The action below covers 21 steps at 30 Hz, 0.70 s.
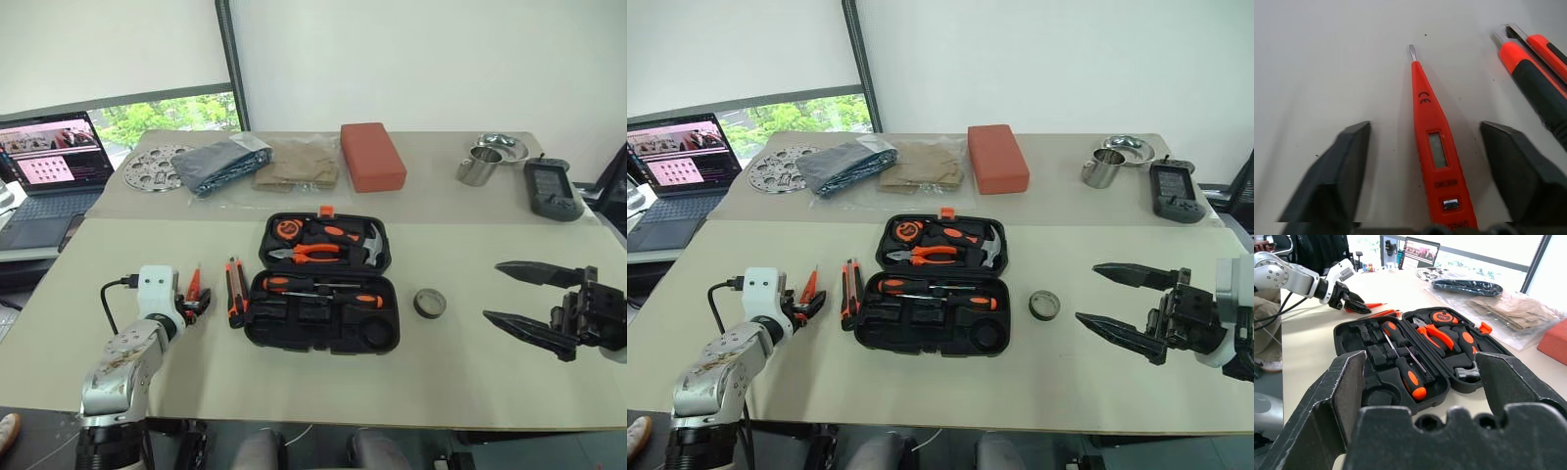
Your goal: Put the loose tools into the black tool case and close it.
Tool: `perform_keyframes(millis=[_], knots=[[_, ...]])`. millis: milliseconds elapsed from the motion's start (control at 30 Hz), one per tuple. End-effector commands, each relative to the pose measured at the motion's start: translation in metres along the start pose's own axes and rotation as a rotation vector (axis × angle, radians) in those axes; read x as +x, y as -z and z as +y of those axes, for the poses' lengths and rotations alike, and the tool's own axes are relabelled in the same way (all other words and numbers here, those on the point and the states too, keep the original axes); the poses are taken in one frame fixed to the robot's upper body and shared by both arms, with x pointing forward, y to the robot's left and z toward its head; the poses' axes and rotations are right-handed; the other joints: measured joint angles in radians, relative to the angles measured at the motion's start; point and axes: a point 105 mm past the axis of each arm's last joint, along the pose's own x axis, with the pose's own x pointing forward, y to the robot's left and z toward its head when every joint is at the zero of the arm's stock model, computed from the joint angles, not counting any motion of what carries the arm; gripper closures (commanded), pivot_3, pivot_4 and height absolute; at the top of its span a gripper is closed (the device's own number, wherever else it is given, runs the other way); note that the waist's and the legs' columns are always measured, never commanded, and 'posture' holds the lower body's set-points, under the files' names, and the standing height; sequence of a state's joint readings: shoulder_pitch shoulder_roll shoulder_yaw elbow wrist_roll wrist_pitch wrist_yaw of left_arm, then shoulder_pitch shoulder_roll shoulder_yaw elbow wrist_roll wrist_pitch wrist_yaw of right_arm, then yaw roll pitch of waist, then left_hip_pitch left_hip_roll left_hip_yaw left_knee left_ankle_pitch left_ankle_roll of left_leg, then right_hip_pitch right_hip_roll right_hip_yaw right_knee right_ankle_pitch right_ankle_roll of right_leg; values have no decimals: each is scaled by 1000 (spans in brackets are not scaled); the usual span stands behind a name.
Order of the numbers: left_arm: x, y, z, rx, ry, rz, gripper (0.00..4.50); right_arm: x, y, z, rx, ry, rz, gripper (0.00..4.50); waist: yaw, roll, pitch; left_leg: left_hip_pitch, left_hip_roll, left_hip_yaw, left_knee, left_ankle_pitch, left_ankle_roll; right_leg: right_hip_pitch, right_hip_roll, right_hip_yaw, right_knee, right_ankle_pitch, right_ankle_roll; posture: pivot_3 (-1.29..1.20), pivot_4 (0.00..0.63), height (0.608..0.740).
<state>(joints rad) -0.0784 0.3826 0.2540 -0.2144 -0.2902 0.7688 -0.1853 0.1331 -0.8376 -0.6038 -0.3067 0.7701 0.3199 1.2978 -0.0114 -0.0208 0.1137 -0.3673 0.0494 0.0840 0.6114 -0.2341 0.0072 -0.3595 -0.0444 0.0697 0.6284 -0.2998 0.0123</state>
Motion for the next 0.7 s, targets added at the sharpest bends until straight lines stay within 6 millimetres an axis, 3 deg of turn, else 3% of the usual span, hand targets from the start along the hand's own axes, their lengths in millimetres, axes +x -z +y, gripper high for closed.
perform_keyframes(millis=[33,67,167,267,367,467,567,700], knots=[[0,10,2,-20,-14,44,2562,-2,-14,0,-42,1,-15,375,-1,0,0,0,0,0,0,0,0,0,0,0,0,0,0,0,150,740],[0,11,2,-24,-14,45,3096,-3,-14,0,-41,1,-16,375,-1,0,0,0,0,0,0,0,0,0,0,0,0,0,0,0,150,740],[0,11,5,-16,-22,44,4011,-3,-14,1,-32,-2,-20,375,-1,0,0,0,0,0,0,0,0,1,0,0,0,0,0,0,150,740],[1,2,8,0,-21,-6,4012,-3,-13,2,-25,-4,-24,375,0,0,0,0,0,0,0,0,0,1,0,0,0,0,0,0,150,740],[0,-44,1,99,102,-236,4012,-5,-12,4,-18,-6,-28,375,0,-1,1,0,0,0,0,0,0,1,0,0,0,0,0,0,150,740],[-9,-84,-17,140,342,-410,4012,-6,-8,7,-16,-12,-18,375,5,-1,1,0,0,-1,0,2,-3,-1,1,-2,0,0,0,0,150,740],[-21,-110,-40,285,601,-489,4012,-7,-5,8,-17,-19,-6,375,8,-1,0,-1,0,-1,0,2,-3,-3,0,-2,-1,0,0,0,150,740],[-36,-108,-74,540,966,-448,4012,-8,-2,9,-20,-21,-2,375,7,1,-1,-1,-1,0,-2,2,-3,-3,0,-2,-4,0,0,0,150,740]])
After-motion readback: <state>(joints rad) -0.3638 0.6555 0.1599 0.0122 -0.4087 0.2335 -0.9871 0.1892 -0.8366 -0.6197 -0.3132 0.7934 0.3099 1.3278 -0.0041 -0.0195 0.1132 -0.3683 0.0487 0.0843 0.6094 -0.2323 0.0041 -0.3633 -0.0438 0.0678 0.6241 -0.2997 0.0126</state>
